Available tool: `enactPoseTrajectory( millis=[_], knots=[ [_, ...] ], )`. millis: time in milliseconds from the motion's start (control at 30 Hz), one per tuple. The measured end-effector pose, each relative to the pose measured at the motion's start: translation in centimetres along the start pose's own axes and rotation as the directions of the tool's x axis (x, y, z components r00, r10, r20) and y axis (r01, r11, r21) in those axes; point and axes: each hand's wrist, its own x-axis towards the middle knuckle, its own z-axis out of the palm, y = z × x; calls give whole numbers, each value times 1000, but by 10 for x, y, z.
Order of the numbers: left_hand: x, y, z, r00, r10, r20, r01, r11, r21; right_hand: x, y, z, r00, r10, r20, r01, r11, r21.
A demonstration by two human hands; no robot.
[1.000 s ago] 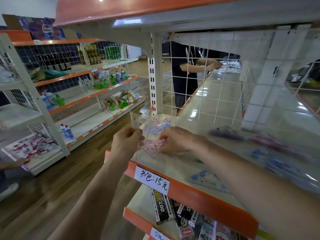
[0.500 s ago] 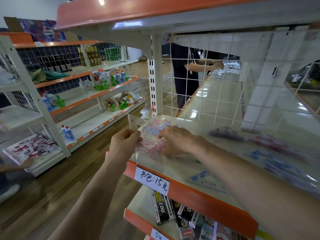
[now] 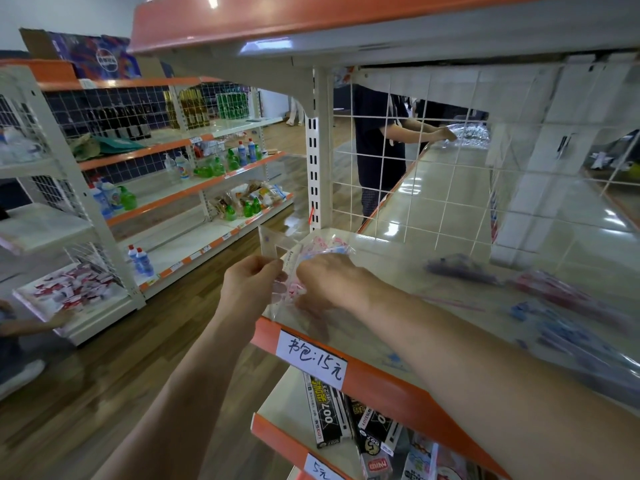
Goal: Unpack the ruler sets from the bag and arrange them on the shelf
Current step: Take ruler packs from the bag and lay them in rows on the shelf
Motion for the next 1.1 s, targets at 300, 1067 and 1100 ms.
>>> enactPoseTrajectory(
  millis=[300,1067,1100],
  knots=[
    [0,2,2,999,-16,-33,15,1000,-22,-4,-10,3,990,-125,-59,106,962,-254],
    [-38,25,73,974,10,227,23,989,-143,-120,123,-2,908,384,-168,-196,742,641],
    [-41,28,80,965,21,262,19,989,-149,-127,128,-4,904,397,-162,-214,745,631]
  ],
)
